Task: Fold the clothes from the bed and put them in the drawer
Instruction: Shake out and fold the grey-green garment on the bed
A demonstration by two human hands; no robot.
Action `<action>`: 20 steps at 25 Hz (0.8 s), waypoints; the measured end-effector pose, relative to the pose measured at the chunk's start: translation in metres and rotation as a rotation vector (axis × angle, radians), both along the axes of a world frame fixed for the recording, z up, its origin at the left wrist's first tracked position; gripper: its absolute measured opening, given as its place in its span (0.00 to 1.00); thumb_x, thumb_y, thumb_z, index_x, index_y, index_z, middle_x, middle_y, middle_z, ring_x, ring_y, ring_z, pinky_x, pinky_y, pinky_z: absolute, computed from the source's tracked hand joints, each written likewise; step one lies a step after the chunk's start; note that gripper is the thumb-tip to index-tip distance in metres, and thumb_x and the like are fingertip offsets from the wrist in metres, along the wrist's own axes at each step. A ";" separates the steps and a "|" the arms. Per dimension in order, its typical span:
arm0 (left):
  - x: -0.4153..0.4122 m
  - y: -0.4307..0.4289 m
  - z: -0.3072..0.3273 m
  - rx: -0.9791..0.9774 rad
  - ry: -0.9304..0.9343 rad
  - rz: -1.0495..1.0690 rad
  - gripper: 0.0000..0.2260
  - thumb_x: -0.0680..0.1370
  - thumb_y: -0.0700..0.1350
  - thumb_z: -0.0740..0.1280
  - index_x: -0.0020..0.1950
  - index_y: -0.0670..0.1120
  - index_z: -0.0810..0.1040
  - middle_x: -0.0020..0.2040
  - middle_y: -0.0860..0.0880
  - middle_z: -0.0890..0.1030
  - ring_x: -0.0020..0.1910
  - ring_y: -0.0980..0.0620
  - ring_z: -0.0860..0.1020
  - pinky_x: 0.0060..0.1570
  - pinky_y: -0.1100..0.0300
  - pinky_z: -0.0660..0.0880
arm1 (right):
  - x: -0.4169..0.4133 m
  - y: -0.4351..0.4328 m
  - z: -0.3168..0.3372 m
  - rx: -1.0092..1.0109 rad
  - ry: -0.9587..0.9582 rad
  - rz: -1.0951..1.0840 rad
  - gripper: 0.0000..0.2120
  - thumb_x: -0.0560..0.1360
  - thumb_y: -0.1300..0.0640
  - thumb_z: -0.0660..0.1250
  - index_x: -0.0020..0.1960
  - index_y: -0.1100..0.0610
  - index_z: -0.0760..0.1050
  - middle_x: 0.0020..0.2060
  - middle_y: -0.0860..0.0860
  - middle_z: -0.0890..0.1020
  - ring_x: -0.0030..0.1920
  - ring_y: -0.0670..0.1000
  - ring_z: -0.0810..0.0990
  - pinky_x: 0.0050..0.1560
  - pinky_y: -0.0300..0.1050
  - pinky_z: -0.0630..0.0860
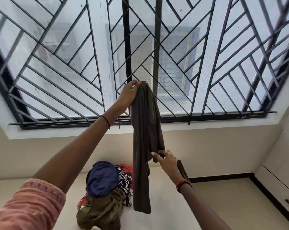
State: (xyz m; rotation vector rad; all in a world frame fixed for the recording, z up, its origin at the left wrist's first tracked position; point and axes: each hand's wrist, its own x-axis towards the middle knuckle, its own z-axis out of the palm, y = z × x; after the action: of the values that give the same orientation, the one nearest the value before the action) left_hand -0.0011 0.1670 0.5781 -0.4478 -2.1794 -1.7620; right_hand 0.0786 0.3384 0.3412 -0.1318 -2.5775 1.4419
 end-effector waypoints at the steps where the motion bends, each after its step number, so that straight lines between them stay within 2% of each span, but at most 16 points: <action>1: 0.000 -0.003 0.001 0.015 -0.001 -0.066 0.09 0.81 0.50 0.60 0.48 0.49 0.77 0.41 0.50 0.78 0.42 0.54 0.75 0.41 0.64 0.71 | -0.001 0.003 0.003 -0.027 0.024 0.002 0.23 0.70 0.45 0.73 0.57 0.61 0.78 0.49 0.50 0.74 0.45 0.44 0.75 0.40 0.24 0.67; 4: 0.005 -0.014 0.002 0.079 -0.040 -0.267 0.08 0.82 0.49 0.60 0.50 0.48 0.77 0.43 0.49 0.78 0.42 0.55 0.76 0.40 0.65 0.72 | -0.005 0.011 0.005 -0.066 0.061 0.043 0.27 0.66 0.47 0.77 0.59 0.60 0.77 0.50 0.50 0.73 0.51 0.48 0.74 0.44 0.27 0.67; 7: 0.004 -0.019 0.001 0.117 -0.069 -0.358 0.08 0.81 0.49 0.60 0.50 0.47 0.76 0.44 0.49 0.77 0.43 0.54 0.74 0.41 0.62 0.70 | -0.006 0.014 0.004 -0.122 0.047 0.182 0.31 0.60 0.41 0.77 0.58 0.57 0.78 0.52 0.48 0.75 0.55 0.49 0.76 0.49 0.32 0.74; 8: 0.003 -0.020 0.000 0.130 -0.075 -0.368 0.08 0.82 0.48 0.60 0.49 0.47 0.76 0.44 0.49 0.76 0.43 0.54 0.74 0.41 0.62 0.69 | -0.006 0.014 0.004 -0.151 0.031 0.235 0.28 0.60 0.42 0.77 0.55 0.56 0.80 0.51 0.48 0.76 0.54 0.50 0.77 0.51 0.36 0.77; 10: 0.001 -0.023 -0.002 0.162 -0.093 -0.351 0.08 0.82 0.48 0.60 0.48 0.48 0.76 0.43 0.49 0.77 0.42 0.55 0.74 0.40 0.63 0.70 | -0.003 0.013 0.003 -0.221 -0.013 0.315 0.11 0.64 0.53 0.78 0.43 0.55 0.81 0.47 0.48 0.78 0.50 0.50 0.80 0.48 0.38 0.78; 11: -0.001 -0.026 -0.003 0.163 -0.099 -0.311 0.08 0.82 0.48 0.60 0.47 0.49 0.77 0.42 0.50 0.77 0.41 0.55 0.74 0.39 0.64 0.70 | -0.001 0.014 0.003 -0.226 -0.018 0.337 0.08 0.66 0.57 0.78 0.39 0.54 0.79 0.44 0.48 0.77 0.47 0.47 0.79 0.46 0.36 0.77; 12: -0.003 -0.029 -0.004 0.137 -0.099 -0.249 0.09 0.82 0.49 0.60 0.46 0.49 0.77 0.41 0.50 0.77 0.39 0.56 0.74 0.37 0.65 0.70 | 0.000 0.017 0.000 -0.213 -0.014 0.349 0.09 0.66 0.59 0.78 0.36 0.54 0.77 0.42 0.47 0.77 0.44 0.44 0.78 0.44 0.35 0.75; 15: -0.010 -0.043 -0.011 0.009 -0.079 0.029 0.09 0.82 0.49 0.60 0.49 0.48 0.77 0.40 0.51 0.76 0.39 0.56 0.73 0.34 0.67 0.68 | 0.002 0.033 -0.005 -0.165 -0.004 0.341 0.11 0.65 0.58 0.78 0.37 0.54 0.76 0.37 0.46 0.78 0.39 0.40 0.76 0.43 0.35 0.72; 17: -0.017 -0.055 -0.021 -0.076 -0.040 0.181 0.10 0.82 0.47 0.59 0.52 0.44 0.78 0.44 0.48 0.77 0.44 0.54 0.72 0.33 0.71 0.67 | 0.000 0.048 -0.006 -0.151 -0.014 0.306 0.11 0.66 0.60 0.78 0.38 0.55 0.75 0.34 0.47 0.79 0.35 0.39 0.76 0.40 0.38 0.73; 20: -0.029 -0.073 -0.045 -0.219 -0.051 0.297 0.13 0.82 0.45 0.59 0.55 0.37 0.78 0.50 0.43 0.78 0.49 0.50 0.73 0.41 0.65 0.64 | -0.005 0.074 -0.002 -0.126 0.014 0.224 0.10 0.66 0.61 0.77 0.39 0.55 0.76 0.28 0.46 0.75 0.32 0.44 0.72 0.38 0.43 0.71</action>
State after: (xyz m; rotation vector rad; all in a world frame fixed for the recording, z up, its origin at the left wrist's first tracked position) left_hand -0.0296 0.0942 0.5331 -0.1176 -2.3428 -1.4013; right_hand 0.0736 0.4122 0.3390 0.1551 -2.5570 1.6742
